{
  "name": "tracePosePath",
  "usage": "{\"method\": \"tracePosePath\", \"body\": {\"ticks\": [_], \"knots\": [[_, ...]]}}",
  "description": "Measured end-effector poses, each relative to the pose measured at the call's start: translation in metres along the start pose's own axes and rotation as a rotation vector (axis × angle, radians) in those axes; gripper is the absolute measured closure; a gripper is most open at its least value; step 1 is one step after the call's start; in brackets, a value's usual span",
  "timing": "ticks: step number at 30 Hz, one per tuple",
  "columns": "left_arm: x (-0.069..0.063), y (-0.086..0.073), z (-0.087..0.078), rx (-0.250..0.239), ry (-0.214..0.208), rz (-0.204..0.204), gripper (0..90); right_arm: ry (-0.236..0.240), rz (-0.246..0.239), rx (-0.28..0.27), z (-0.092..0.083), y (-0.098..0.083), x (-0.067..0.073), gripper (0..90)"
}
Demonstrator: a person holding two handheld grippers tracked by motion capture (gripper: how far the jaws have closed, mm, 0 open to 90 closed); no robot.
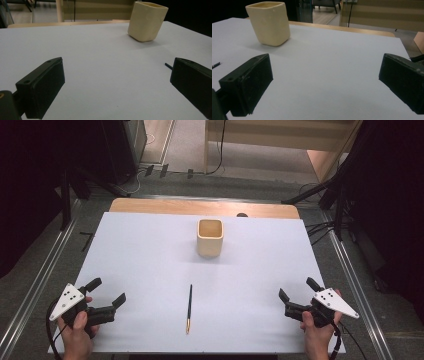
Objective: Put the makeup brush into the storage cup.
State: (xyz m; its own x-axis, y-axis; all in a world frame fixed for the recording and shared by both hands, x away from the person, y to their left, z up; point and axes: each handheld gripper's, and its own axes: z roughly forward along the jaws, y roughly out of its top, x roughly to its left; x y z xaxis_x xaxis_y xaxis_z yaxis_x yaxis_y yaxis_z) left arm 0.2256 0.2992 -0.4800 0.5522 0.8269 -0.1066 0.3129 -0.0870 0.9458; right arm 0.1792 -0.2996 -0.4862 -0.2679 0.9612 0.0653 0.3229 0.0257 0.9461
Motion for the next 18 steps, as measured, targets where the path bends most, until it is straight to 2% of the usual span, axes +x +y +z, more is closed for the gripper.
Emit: {"method": "tracePosePath", "body": {"ticks": [5, 9, 18], "knots": [[-0.004, 0.002, 0.001, 0.009, 0.005, 0.012, 0.0, 0.008, -0.014, 0.008, 0.001, 0.0, 0.003, 0.0], [-0.012, 0.008, 0.004, 0.009, -0.016, 0.037, 0.0, 0.012, -0.027, 0.007, 0.001, 0.0, 0.005, 0.0], [-0.023, 0.017, 0.015, 0.021, -0.043, 0.04, 0.0, 0.02, -0.031, 0.011, 0.001, 0.0, 0.006, 0.0]]}}
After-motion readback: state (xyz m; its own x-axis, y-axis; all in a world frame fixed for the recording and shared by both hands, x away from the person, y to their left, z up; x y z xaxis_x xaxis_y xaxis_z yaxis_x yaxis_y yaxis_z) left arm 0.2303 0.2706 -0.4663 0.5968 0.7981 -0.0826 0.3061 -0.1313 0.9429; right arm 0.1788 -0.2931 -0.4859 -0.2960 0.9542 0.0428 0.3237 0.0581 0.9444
